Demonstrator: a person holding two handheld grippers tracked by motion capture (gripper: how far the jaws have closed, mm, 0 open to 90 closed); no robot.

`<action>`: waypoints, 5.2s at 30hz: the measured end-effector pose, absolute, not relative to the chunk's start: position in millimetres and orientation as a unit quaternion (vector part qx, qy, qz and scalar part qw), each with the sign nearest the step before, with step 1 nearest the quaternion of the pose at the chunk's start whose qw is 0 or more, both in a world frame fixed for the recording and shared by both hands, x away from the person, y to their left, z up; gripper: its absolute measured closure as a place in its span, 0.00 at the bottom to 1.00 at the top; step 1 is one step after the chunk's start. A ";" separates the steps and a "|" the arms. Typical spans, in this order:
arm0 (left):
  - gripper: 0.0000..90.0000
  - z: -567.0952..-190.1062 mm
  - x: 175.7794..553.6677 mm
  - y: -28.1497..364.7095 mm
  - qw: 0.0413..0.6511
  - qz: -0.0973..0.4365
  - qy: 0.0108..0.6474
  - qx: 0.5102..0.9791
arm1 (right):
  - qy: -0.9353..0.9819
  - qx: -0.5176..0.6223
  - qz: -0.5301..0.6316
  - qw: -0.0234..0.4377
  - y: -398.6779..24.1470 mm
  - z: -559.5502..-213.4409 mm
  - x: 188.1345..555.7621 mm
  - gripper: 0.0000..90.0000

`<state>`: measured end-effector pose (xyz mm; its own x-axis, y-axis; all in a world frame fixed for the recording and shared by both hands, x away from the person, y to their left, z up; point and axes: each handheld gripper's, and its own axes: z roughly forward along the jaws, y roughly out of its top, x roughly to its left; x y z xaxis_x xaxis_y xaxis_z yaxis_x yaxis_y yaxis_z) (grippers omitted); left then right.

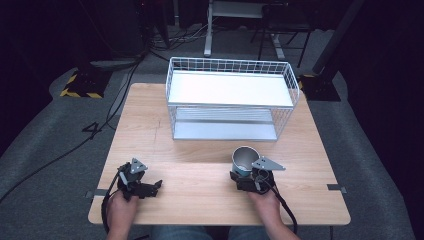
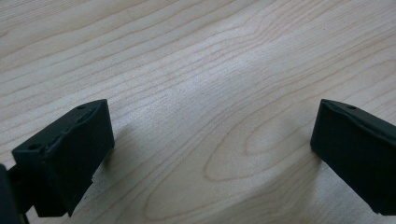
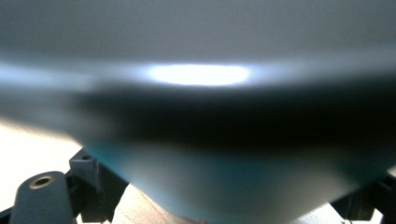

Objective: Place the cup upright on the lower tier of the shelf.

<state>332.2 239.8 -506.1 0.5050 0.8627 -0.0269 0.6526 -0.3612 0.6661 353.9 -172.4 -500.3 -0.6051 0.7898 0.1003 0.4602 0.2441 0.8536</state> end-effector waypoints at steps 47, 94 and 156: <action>0.00 -505.9 332.7 239.8 0.314 0.168 0.470 0.808 | 0.774 0.394 0.454 0.200 -158.7 -458.3 396.5 0.27; 0.00 -505.8 332.2 239.0 0.312 0.171 0.482 0.801 | 0.742 0.442 0.446 0.236 -123.5 -472.5 499.8 0.27; 0.00 -505.9 331.7 238.7 0.311 0.175 0.484 0.799 | 0.756 0.418 0.449 0.226 -188.9 -450.3 460.3 0.06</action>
